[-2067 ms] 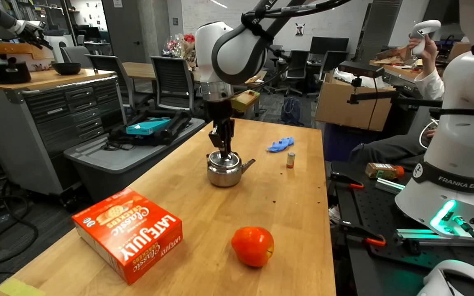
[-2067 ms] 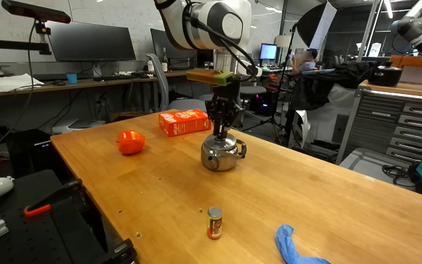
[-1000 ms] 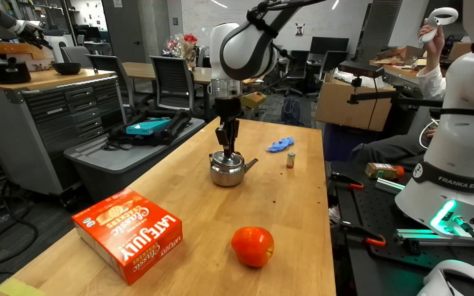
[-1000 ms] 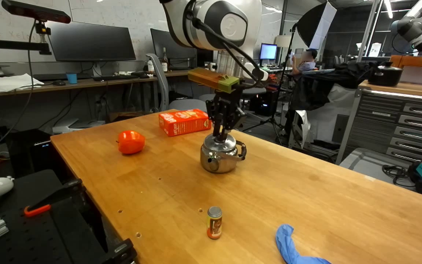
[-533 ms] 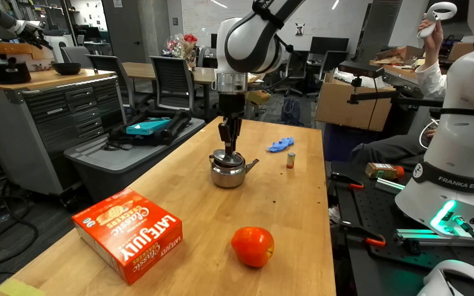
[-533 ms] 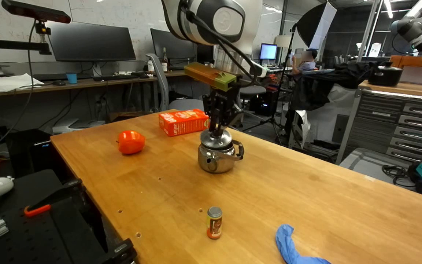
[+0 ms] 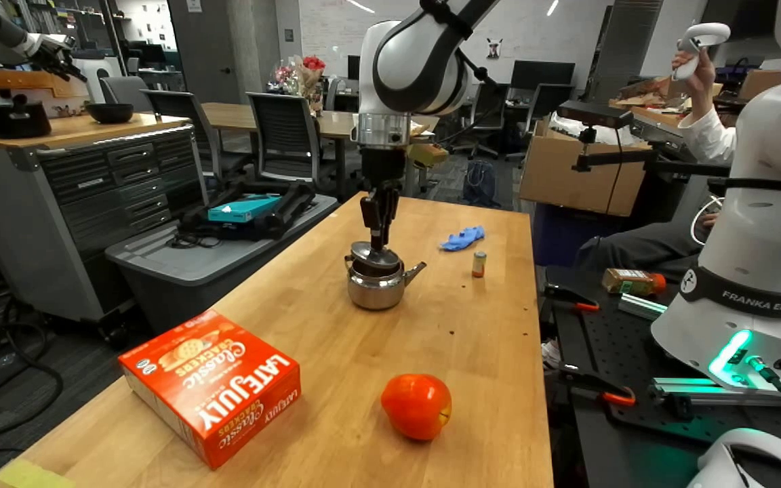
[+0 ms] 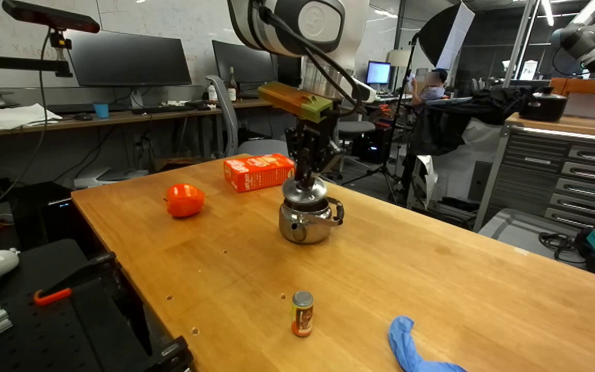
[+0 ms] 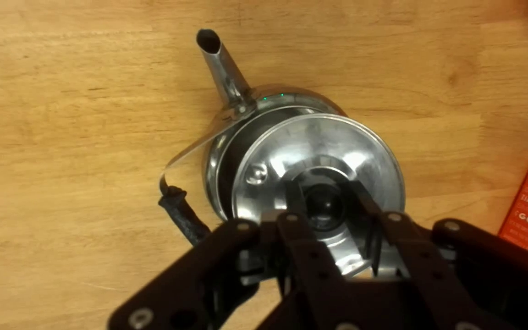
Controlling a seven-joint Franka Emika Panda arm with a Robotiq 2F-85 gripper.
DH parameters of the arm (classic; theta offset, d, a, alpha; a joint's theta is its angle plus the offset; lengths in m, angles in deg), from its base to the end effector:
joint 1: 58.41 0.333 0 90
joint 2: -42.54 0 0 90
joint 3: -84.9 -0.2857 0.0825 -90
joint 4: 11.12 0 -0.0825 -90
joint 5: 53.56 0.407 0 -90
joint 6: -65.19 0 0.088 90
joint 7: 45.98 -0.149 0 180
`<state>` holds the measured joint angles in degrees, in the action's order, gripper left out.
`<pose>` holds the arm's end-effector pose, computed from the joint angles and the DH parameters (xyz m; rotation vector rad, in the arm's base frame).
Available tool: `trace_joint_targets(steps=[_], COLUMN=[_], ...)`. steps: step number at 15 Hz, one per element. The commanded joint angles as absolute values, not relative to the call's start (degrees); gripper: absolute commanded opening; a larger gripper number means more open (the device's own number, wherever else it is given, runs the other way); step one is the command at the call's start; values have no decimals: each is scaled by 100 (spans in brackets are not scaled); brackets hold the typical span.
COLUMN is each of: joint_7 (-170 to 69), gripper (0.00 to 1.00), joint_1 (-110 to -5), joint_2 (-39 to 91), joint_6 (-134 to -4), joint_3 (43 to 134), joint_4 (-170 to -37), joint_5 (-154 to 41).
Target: Take the lid and put it on the tea pot
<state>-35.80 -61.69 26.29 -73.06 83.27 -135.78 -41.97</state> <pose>0.5613 -0.0087 0.1680 -2.9981 0.0096 0.0482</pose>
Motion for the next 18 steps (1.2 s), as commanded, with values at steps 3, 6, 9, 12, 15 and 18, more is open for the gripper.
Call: trace_joint_targets(steps=[3,6,9,12,15,18], joint_7=[-3851,-3964,-4061,-4250,-4444,-4617], gripper=[8,8,8,8,8,8], joint_1=[-6112,-6088,-6056,-6000,-5940,-5877], joint_2=[2522,2448,2340,2241,2151,2122], joint_6=[-7204,-7202,-7184,-7182,-7124,-6924], joint_3=[8392,8389,8398,8426,8465,8509], joint_4=[-13407,-13344,-13272,-13227,-13178,-13107], joint_5=[-4445,-4551,-4652,-4847,-5058,-5277])
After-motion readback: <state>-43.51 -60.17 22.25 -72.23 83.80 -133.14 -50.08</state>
